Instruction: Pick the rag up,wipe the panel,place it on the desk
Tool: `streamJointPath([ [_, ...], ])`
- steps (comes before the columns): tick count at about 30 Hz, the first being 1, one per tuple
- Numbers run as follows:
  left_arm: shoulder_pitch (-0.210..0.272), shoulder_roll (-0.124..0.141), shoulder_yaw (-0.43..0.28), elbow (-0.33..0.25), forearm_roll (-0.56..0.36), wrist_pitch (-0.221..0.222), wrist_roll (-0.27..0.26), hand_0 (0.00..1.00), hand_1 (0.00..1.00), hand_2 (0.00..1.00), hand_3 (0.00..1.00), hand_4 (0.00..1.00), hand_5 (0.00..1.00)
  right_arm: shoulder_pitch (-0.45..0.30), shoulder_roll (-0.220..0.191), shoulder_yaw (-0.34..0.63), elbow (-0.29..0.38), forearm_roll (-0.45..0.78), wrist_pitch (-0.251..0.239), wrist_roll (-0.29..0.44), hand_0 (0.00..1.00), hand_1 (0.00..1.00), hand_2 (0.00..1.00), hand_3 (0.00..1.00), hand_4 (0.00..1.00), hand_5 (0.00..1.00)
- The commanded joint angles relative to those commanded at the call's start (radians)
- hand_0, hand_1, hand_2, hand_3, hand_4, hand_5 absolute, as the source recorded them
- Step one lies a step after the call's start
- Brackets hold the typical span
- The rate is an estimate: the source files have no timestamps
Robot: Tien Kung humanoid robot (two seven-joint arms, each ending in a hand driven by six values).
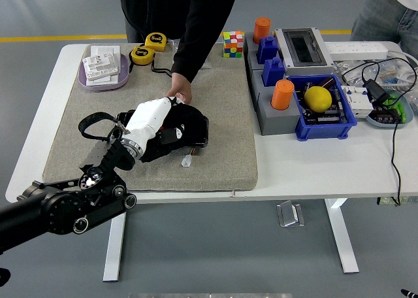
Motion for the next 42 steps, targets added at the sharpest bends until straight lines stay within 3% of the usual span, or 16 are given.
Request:
streamJointPath([
  [21,-0.044,-0.045,0.058,0.006,-0.009,0.000,0.010,0.193,0.125,0.507,0.495,0.269,0.002,0.006,-0.004,-0.019,-0.002,0.006,0.003,-0.004,0.759,0.571,0.701,0.598,0.998,0.547],
  [42,-0.050,-0.007,0.062,0.031,0.002,0.001,0.017,0.193,0.125,0.505,0.493,0.272,0.002,-0.005,0.012,-0.005,-0.003,-0.001,-0.004,0.002,0.759,0.571,0.701,0.599,0.998,0.548],
])
